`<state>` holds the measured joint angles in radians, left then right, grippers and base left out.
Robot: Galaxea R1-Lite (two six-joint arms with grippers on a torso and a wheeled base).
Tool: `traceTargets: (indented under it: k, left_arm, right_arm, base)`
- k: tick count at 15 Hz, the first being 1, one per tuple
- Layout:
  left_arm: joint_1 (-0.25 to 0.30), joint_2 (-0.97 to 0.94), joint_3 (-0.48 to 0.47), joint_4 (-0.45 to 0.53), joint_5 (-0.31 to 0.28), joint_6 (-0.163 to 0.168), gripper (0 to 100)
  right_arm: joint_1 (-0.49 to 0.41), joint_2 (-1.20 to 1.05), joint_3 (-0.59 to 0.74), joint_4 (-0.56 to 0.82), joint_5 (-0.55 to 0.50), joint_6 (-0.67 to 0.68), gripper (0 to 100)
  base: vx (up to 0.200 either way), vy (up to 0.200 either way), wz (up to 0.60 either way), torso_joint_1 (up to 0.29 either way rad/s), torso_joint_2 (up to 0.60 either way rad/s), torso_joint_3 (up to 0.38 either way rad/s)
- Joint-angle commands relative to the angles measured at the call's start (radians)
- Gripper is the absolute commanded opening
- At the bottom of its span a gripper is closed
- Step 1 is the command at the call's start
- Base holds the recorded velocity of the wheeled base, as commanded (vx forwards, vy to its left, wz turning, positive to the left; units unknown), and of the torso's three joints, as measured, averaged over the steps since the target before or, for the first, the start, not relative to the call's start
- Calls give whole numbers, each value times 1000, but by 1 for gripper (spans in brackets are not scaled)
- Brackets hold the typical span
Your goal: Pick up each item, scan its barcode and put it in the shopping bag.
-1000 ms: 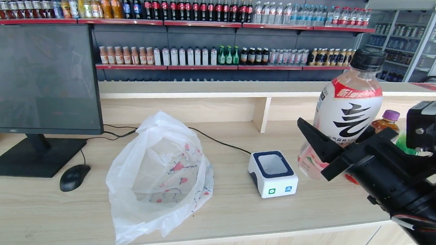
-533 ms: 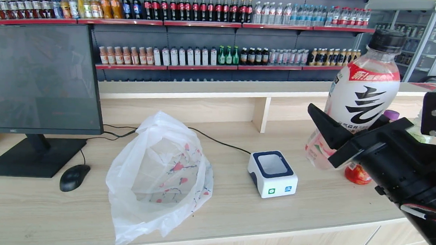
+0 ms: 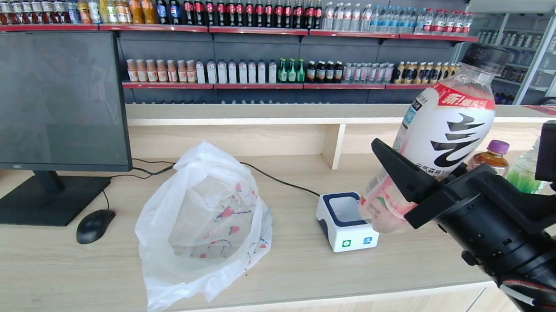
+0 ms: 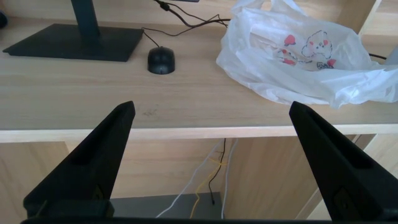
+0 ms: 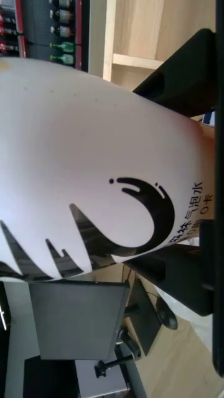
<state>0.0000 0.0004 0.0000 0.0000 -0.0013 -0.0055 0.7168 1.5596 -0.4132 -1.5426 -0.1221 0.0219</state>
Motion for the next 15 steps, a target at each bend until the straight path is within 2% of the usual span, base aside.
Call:
traceTargets:
  k: [1,7,10,13,15]
  left_arm:
    - [0,0,0,0,0,-1,100]
    - [0,0,0,0,0,9,100]
    - [-2,0,-2,2,0,10,100]
    - [-2,0,-2,2,-2,15,100]
    - [0,0,-2,2,-2,13,100]
  right_arm:
    - [1,-32,20,-2,12,1,0]
    - [-4,-52,57,-2,13,3,0]
    - [-45,27,36,-7,15,4,0]
    - [-60,45,40,-13,41,27,0]
    - [-71,68,25,-14,56,23,0]
  base:
    - [0,0,0,0,0,0]
    - [0,0,0,0,0,0]
    - [-200,0,0,6,-1,2]
    - [0,0,0,0,0,0]
    - [0,200,0,-20,-7,17]
